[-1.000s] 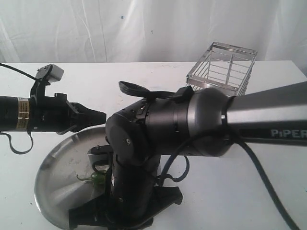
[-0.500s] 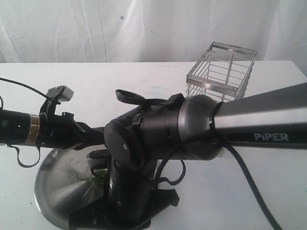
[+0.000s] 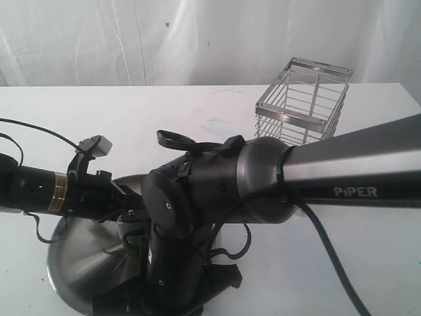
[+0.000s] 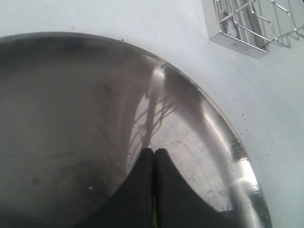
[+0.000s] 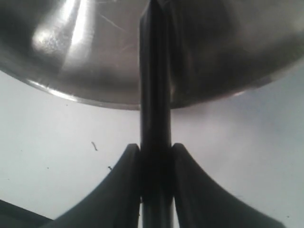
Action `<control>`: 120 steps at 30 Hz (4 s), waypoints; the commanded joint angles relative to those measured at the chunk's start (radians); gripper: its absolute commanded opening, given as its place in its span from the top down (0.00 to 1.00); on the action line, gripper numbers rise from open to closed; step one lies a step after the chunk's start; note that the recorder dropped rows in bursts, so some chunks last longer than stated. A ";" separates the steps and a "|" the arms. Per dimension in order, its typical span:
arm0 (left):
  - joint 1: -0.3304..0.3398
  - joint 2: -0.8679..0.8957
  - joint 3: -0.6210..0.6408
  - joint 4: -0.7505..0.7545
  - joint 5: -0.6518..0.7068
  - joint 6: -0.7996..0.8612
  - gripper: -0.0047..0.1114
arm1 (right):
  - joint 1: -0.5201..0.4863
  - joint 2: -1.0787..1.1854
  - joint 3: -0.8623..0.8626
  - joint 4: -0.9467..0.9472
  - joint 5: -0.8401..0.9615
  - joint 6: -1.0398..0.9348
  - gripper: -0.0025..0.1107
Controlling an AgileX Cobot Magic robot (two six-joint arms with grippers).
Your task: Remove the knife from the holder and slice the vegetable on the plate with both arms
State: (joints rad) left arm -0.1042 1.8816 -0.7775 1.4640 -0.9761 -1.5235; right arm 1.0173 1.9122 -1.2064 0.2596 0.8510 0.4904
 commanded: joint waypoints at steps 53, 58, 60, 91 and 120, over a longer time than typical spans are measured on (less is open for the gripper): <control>0.233 -0.255 0.030 -0.170 -0.141 0.052 0.96 | -0.014 -0.069 -0.005 -0.087 -0.051 -0.020 0.98; 0.240 -0.379 0.030 0.032 -0.110 0.116 0.96 | -0.086 -0.155 -0.005 -0.096 -0.039 -0.076 0.98; 0.214 -0.445 0.030 0.091 0.119 -0.015 0.96 | -0.132 -0.202 -0.005 -0.096 -0.034 -0.130 0.98; 0.084 -0.534 0.039 -0.830 1.515 1.019 0.96 | -0.260 -0.298 0.014 -0.111 -0.061 -0.383 0.98; -0.098 -0.360 -0.021 -2.180 1.710 3.479 0.37 | -0.382 -0.352 0.014 -0.104 0.062 -0.403 0.98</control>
State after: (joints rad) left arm -0.1986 1.4907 -0.7994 -0.6902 0.7030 1.9078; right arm 0.6515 1.5740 -1.1959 0.1585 0.9143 0.1022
